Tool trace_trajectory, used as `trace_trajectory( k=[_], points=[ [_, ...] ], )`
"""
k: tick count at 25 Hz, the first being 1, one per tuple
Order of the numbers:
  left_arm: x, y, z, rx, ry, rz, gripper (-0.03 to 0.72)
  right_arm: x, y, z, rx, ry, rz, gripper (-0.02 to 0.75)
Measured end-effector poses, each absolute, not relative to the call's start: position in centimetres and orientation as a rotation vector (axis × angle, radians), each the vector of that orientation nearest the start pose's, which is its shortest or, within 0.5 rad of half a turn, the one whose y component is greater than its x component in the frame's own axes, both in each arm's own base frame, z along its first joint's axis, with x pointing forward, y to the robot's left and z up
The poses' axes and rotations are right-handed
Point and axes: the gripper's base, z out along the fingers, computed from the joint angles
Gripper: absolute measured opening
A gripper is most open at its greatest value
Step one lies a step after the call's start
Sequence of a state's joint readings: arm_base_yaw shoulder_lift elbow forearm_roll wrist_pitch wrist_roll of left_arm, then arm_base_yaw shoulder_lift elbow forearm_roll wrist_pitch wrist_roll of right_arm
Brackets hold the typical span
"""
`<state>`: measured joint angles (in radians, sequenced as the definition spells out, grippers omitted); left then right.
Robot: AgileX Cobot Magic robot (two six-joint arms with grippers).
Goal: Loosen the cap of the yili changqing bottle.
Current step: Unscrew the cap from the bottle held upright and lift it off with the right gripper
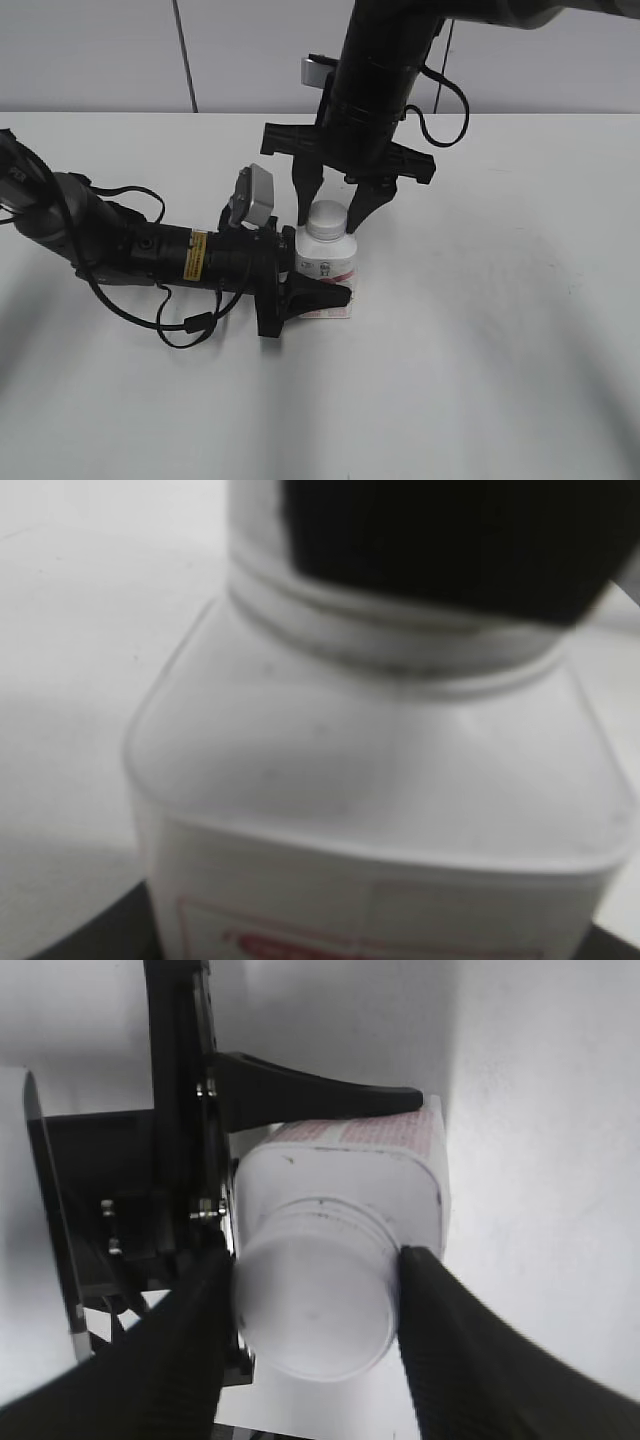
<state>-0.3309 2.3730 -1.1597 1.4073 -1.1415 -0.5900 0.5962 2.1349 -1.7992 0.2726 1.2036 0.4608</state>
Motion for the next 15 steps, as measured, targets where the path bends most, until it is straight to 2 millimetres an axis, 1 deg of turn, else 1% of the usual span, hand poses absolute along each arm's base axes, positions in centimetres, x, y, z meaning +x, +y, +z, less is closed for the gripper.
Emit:
trace_trajectory(
  k=[5,8,11,15],
  points=[
    [33.87,-20.26,4.61,1.357,1.550,-1.116,0.377,35.39,26.82,21.33,-0.112,3.134,0.448,0.398],
    [33.87,-20.26,4.61,1.357,1.550,-1.116,0.377,35.39,26.82,21.33,-0.210,3.121,0.448,0.398],
    [33.86,-20.26,4.61,1.358,1.550,-1.117,0.377,35.36,26.88,21.35,-0.454,3.073,0.456,0.398],
    [33.81,-20.25,4.60,1.368,1.544,-1.116,0.376,35.35,26.89,21.38,-0.925,2.919,0.462,0.398]
  ],
)
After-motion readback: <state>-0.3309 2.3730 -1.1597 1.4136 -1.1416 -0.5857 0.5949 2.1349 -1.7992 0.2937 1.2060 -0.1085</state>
